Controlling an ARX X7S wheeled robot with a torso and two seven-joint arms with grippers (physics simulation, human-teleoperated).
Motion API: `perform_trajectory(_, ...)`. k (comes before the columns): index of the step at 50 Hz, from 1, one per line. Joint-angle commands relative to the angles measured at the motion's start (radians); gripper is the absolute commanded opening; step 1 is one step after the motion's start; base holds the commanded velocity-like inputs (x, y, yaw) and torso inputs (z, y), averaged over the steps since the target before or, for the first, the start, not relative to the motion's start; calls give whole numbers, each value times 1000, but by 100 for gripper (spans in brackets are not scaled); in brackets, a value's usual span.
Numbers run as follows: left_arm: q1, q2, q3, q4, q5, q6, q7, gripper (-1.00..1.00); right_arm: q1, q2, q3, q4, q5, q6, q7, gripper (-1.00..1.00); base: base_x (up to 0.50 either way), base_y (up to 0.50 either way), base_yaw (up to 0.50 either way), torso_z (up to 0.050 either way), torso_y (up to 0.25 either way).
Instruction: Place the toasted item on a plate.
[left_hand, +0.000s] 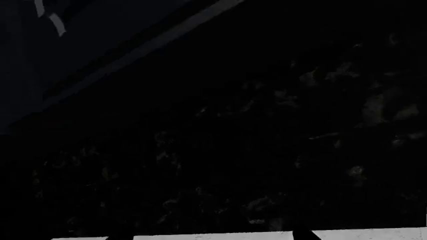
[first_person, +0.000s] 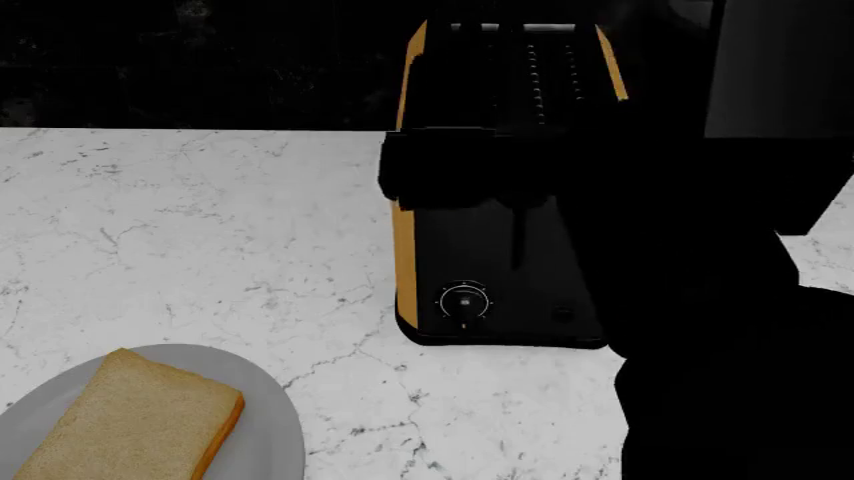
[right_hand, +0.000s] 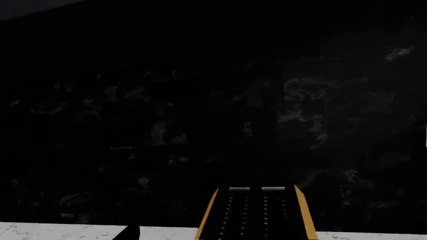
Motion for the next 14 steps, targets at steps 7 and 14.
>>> perform_trajectory(7, -161, 159, -1117, 0, -505, -820, -38, 100, 16, 71, 43, 34, -8, -4, -18, 100, 0, 0, 0, 0, 0)
perform_trajectory(14, -137, 96, -1274, 0, -1443, -938, -260, 100, 24, 88, 54, 30, 3, -3, -15, 100, 0, 0, 0, 0, 0)
